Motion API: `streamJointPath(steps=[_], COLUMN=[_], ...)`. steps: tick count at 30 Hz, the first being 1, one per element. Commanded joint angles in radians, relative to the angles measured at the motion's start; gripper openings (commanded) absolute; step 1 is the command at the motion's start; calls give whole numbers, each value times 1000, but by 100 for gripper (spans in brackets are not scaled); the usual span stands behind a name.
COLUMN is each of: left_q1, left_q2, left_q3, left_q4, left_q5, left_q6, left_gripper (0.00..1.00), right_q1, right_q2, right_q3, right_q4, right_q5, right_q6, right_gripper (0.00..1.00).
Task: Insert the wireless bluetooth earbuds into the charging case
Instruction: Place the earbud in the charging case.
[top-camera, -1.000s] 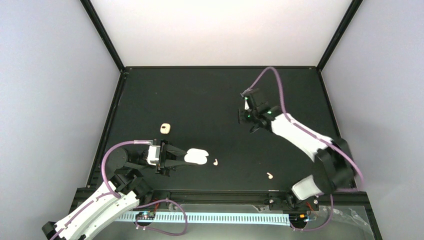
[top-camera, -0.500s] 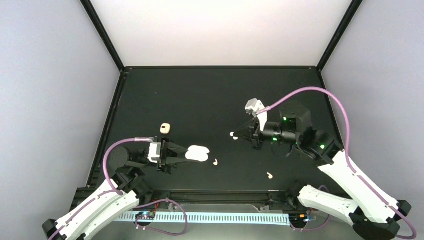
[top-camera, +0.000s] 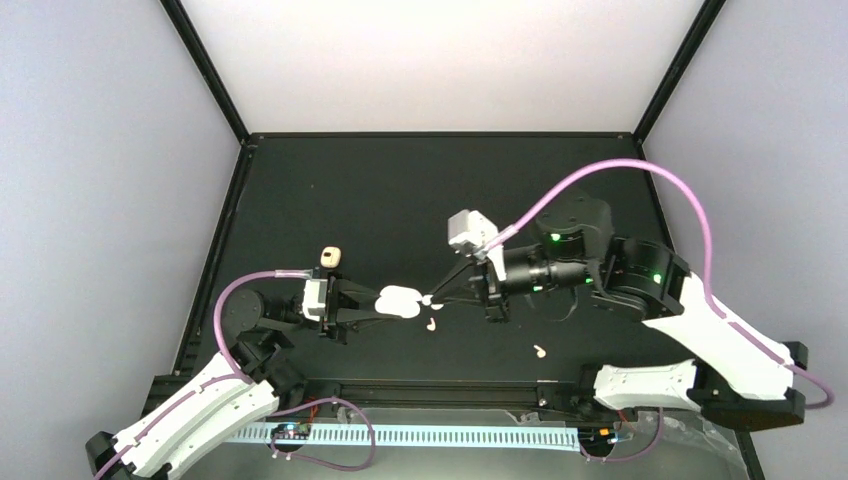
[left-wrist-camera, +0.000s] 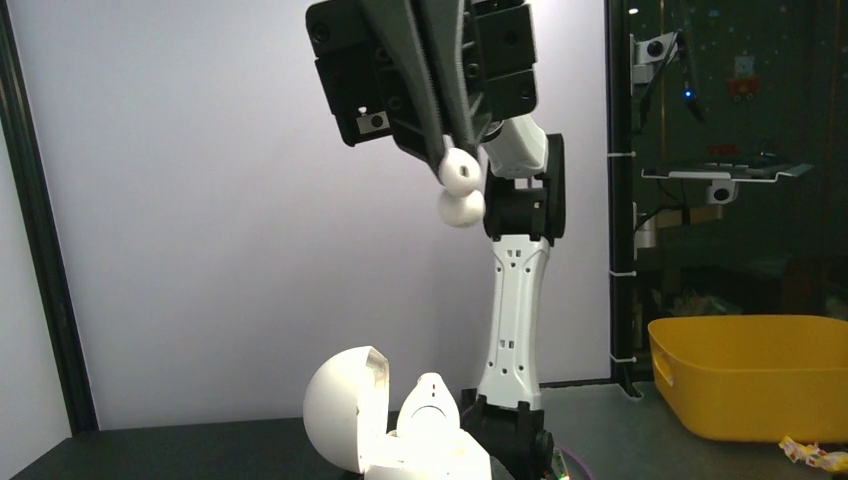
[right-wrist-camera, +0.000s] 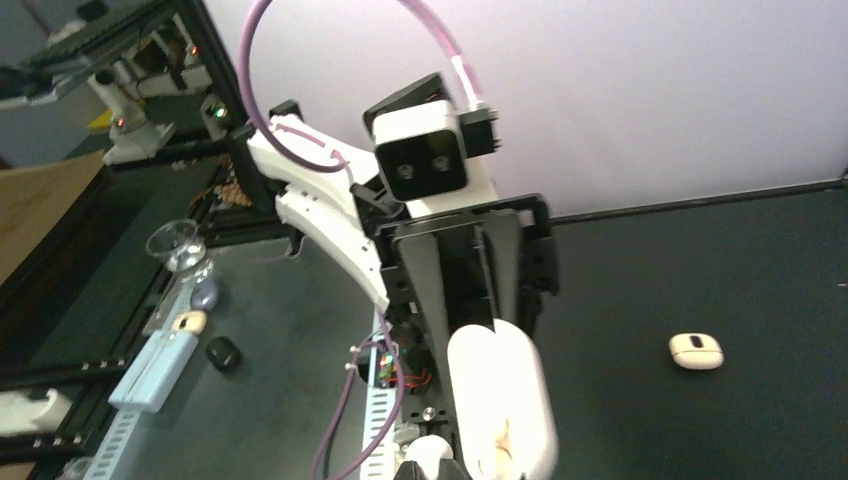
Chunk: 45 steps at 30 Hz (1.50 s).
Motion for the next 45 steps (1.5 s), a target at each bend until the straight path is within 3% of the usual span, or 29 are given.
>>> streamJointPath(steps=[1,21,45], left_q1=[-6,-8,-10], left_q2=[9,-3,-8], left_q3=[32,32,36], left_q4=[-1,-23,-11], left_q5=[5,32,34], left_q6=[26,26,15], left_gripper=[2,2,2], right_q1=[90,164,179], right_q2=[74,246,283], right_q3=[80,163,151], right_q4=[-84,-63,-82], right_q5=[94,146,200], right_q6=[-47,-111,-139], right_gripper=[1,1,1])
